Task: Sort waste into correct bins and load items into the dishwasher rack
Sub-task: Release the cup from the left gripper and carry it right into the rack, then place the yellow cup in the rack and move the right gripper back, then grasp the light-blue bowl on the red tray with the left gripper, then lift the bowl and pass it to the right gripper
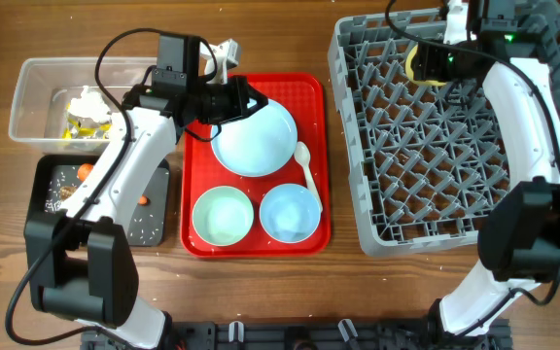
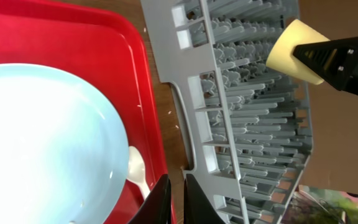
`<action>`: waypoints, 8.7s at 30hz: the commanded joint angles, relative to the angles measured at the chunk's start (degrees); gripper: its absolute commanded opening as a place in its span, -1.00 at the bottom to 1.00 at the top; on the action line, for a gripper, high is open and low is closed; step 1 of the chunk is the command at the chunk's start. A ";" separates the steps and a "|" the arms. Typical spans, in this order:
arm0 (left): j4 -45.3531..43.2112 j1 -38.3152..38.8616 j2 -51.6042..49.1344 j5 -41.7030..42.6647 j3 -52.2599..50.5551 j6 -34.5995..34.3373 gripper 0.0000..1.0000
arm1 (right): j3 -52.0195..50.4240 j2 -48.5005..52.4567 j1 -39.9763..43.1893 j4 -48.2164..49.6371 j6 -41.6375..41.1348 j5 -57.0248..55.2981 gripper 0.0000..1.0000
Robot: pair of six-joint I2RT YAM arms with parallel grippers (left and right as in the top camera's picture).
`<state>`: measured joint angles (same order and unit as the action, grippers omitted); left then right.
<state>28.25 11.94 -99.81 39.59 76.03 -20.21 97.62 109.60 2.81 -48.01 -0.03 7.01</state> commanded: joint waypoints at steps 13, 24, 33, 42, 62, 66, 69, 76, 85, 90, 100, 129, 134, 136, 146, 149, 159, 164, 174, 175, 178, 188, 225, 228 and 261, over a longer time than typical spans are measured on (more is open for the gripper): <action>3.85 1.36 -0.50 -6.29 0.04 0.52 -0.90 | 1.31 5.35 -2.49 -1.79 2.78 2.43 -0.23; 4.24 1.33 -0.50 -6.97 0.04 0.52 -0.77 | 1.31 7.76 -2.97 -2.08 3.02 1.38 0.13; 4.22 1.33 -0.50 -6.97 0.04 0.52 -0.36 | 2.51 7.50 -2.95 -1.36 4.72 1.38 0.99; 4.68 1.33 -0.50 -6.97 0.04 0.52 -0.38 | 10.80 2.47 -2.84 -11.50 -0.33 -0.81 0.95; 7.21 1.33 -0.50 -7.78 0.04 0.52 -0.68 | -4.68 2.58 -3.02 -0.79 -4.66 -0.52 -0.79; 7.21 1.33 -0.50 -8.26 0.04 0.52 -0.69 | -7.93 2.58 -3.02 3.72 -4.63 0.66 -0.73; 7.23 1.33 -0.50 -8.68 0.04 0.52 -0.69 | -8.76 2.58 -3.02 6.95 -4.46 0.96 -0.71; 7.61 1.33 -0.50 -8.68 0.04 0.52 -0.69 | -8.76 2.58 -3.02 9.68 0.70 13.16 -0.40; 8.07 1.33 -0.50 -8.68 0.04 0.52 -0.69 | -8.74 2.56 -2.95 15.58 4.35 14.08 0.43; 8.57 1.33 -0.50 -8.68 0.04 0.52 -0.68 | -4.68 2.34 -2.95 14.14 4.35 14.08 0.58; 9.77 1.33 -0.50 -8.66 0.04 0.52 -0.70 | -0.35 -7.13 -4.11 -13.20 4.35 18.21 0.60; 23.52 1.36 -0.50 -20.57 0.04 3.50 -0.88 | -13.68 -10.27 -26.60 -18.56 0.85 10.12 -0.01; 28.87 3.26 -0.50 -19.80 0.04 4.09 -0.85 | -13.70 -10.21 -27.61 -15.85 -0.42 9.46 0.15; 32.15 4.39 -0.50 -23.67 0.04 4.37 -0.76 | -13.70 -10.21 -27.61 -15.02 -0.42 9.46 0.18; 40.54 1.97 -0.50 -43.30 -0.87 -5.77 -0.16 | -13.70 -10.19 -27.61 -15.02 -0.13 9.42 0.27; 40.68 1.97 -0.50 -43.54 -4.02 -6.34 -0.10 | -13.70 -10.19 -27.61 -15.02 -0.13 9.44 0.28; 32.85 1.29 -0.50 -41.18 -17.59 -10.29 -0.32 | -13.70 -10.19 -27.61 -14.75 0.02 9.40 0.32; 30.86 1.27 -0.46 -40.50 -19.08 -10.25 -0.92 | -13.70 -10.19 -27.61 -14.58 0.02 9.40 0.33; 31.98 1.49 10.05 -34.12 -13.49 -10.08 -0.92 | -13.70 -10.19 -27.63 -11.54 -1.86 9.60 0.27; 32.00 1.49 11.28 -32.83 -12.41 -10.08 -0.92 | -13.70 -10.19 -27.63 -11.50 -1.90 10.05 0.27; 32.52 1.49 13.51 -31.47 -9.68 -10.08 -0.92 | -13.70 -10.19 -27.69 -11.37 -1.62 11.02 0.27; 27.63 4.79 13.77 -29.97 -8.28 -10.34 -0.92 | -13.70 -10.19 -29.68 -6.47 -3.61 14.27 0.25; 26.71 8.09 13.66 -35.98 -8.31 -11.17 -0.92 | -11.80 -10.43 -33.48 -10.38 2.84 18.49 0.27; 26.71 8.09 13.66 -34.75 -8.31 -11.17 -0.92 | -11.80 -10.40 -33.51 -8.90 2.14 17.94 0.27; 23.61 8.09 13.68 -24.37 -8.28 -11.15 -0.92 | -12.94 -6.67 -33.79 2.29 -7.91 7.56 0.40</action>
<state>52.18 19.84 -86.56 14.09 66.83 -30.81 84.36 101.56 -30.61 -46.74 -4.99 20.27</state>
